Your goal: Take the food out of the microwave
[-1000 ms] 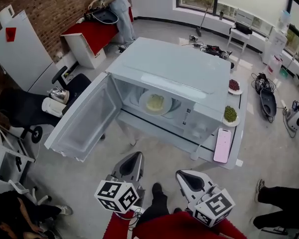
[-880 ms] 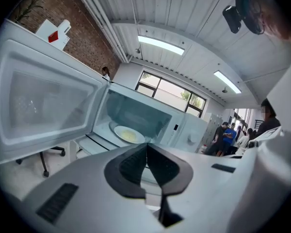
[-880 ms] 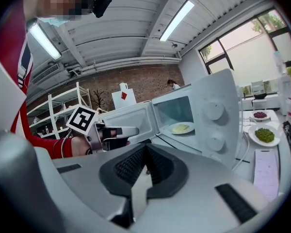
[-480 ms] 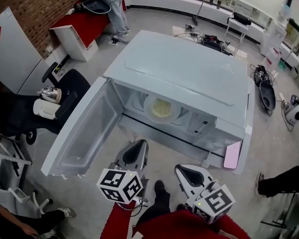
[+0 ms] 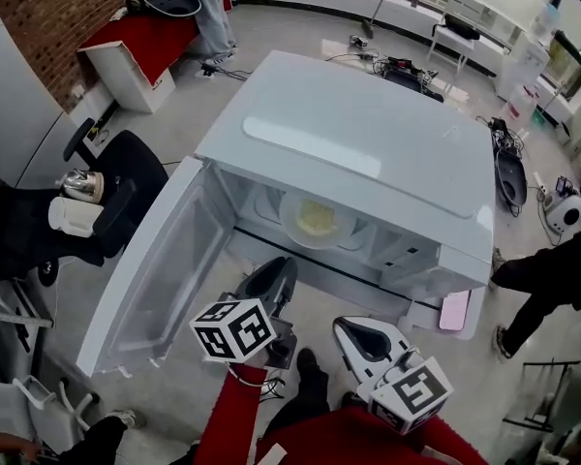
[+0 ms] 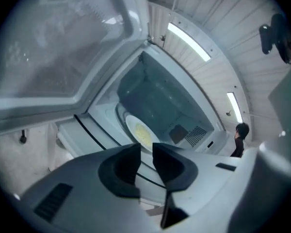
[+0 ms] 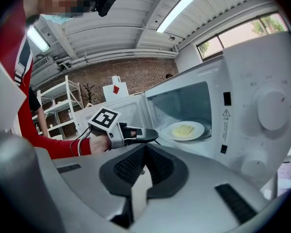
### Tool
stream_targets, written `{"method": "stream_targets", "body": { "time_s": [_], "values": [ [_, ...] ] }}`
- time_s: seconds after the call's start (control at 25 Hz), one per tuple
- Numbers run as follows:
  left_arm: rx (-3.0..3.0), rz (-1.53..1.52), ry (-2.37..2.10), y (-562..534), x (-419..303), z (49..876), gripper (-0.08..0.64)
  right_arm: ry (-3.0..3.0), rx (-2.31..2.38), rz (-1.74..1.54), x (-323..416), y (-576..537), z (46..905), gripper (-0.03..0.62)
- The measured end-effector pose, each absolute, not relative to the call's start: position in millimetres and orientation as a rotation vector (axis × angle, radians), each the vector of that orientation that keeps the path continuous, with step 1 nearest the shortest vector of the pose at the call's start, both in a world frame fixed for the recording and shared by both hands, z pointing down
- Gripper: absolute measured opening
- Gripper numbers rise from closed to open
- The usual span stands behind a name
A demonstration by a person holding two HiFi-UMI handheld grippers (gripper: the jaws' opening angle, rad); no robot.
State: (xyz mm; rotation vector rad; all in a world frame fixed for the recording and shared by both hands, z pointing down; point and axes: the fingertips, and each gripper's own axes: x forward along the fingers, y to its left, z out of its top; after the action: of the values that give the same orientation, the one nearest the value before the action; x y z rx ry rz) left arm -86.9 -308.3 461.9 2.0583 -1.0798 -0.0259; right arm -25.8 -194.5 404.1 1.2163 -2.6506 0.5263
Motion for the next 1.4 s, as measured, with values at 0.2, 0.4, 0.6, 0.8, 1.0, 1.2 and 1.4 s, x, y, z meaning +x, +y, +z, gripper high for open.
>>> {"method": "stream_targets", "body": {
  "time_s": [0.2,0.4,0.6,0.8,1.0,1.2,1.4],
  "values": [
    [1.926,-0.114,-0.983,-324,-80,477,0.104,-2.608,1.235,0.578,-28,-198,409,0.011],
    [1.794,-0.216,-0.888,-338,-70,480,0.114,-2.607,1.218,0.554,-29,-205,412,0.011],
    [1.651,-0.283,-0.830,-347,-65,489,0.114,-2.595,1.210,0.594,-34,-209,413,0.011],
    [1.557,-0.310,-0.791,-352,-57,492,0.113,-2.604,1.197,0.577,-36,-212,412,0.011],
    [1.485,-0.322,-0.797,-356,-51,492,0.103,-2.597,1.210,0.588,-32,-211,412,0.011],
    [1.401,-0.361,-0.812,-355,-54,498,0.057,-2.592,1.219,0.599,-28,-207,413,0.011],
    [1.363,-0.391,-0.813,-353,-55,496,0.023,-2.588,1.223,0.610,-25,-205,414,0.011]
  ]
}}
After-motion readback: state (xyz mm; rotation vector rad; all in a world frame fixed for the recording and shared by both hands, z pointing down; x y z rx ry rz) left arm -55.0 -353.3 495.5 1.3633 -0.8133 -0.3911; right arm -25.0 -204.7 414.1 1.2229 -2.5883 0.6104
